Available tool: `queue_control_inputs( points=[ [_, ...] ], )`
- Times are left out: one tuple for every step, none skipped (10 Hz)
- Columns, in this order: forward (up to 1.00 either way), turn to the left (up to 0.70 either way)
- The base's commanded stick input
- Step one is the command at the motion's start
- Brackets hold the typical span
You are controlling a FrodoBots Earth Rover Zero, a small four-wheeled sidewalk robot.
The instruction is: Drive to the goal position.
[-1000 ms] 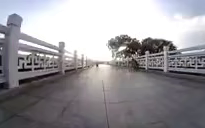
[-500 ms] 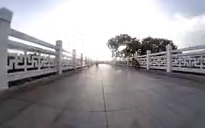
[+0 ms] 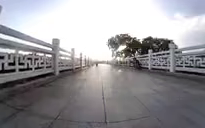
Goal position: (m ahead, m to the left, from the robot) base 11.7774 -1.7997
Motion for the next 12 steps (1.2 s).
queue_control_inputs(
  points=[
    [0.45,0.0],
    [0.45,0.0],
    [0.45,0.0],
    [0.45,0.0],
    [0.45,0.0],
    [0.45,0.0],
    [0.45,0.0],
    [0.45,0.0],
    [0.45,0.0],
    [0.45,0.0],
    [0.45,0.0],
    [0.45,0.0]
  ],
)
